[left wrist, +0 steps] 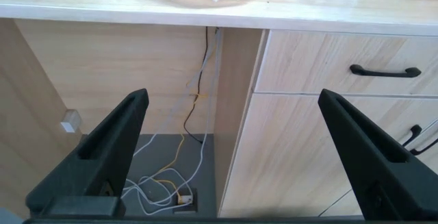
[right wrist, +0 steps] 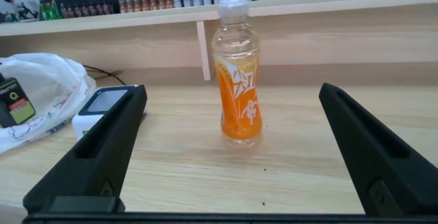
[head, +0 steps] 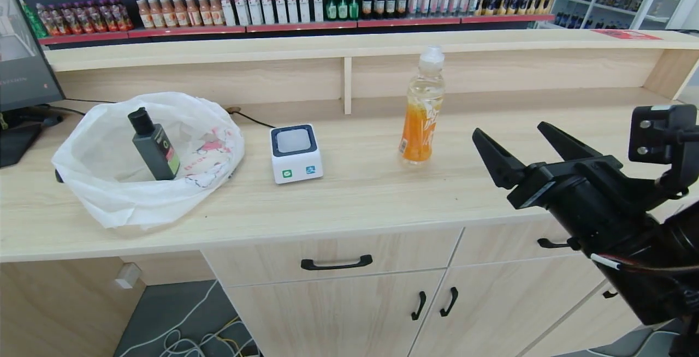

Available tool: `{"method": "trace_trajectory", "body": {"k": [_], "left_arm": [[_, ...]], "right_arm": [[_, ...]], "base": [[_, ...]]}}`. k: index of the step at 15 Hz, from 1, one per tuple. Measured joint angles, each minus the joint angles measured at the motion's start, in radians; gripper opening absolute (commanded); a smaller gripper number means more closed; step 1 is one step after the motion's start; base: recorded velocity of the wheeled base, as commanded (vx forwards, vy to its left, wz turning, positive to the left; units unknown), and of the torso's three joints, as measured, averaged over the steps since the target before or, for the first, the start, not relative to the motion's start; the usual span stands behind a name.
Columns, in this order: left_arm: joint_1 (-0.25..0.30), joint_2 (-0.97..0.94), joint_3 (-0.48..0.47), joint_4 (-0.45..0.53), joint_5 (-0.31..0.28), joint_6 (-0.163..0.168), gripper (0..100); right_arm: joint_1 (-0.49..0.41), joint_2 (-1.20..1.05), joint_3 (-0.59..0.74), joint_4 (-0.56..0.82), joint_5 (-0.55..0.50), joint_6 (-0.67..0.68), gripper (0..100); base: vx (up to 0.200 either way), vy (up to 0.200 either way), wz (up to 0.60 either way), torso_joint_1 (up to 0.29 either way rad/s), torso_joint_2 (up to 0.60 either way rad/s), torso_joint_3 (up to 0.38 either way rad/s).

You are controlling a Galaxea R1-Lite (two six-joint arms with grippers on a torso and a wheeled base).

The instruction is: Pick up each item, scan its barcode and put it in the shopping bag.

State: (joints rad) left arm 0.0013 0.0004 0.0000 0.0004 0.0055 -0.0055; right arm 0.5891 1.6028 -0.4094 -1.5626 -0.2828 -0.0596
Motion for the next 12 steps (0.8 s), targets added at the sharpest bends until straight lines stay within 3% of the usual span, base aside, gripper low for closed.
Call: {"method": "trace_trajectory", "body": {"k": [3,8,12], "left_arm": [[0.0,0.0,0.0,0.0,0.0,0.0,100],[0.0,0.0,0.0,0.0,0.0,0.0,100],[0.0,0.0,0.0,0.0,0.0,0.0,100]], "right_arm": [[0.003,-0.017,-0.104,0.156,0.004,0.014,100],[0.003,-0.002,-0.433,0.602,0.028,0.156,100],[-0.051,0.079,-0.579,0.671,0.133,0.174,100]], "base": [[0.0,0.0,0.0,0.0,0.0,0.0],[0.0,0.0,0.0,0.0,0.0,0.0],[0.0,0.0,0.0,0.0,0.0,0.0]]}}
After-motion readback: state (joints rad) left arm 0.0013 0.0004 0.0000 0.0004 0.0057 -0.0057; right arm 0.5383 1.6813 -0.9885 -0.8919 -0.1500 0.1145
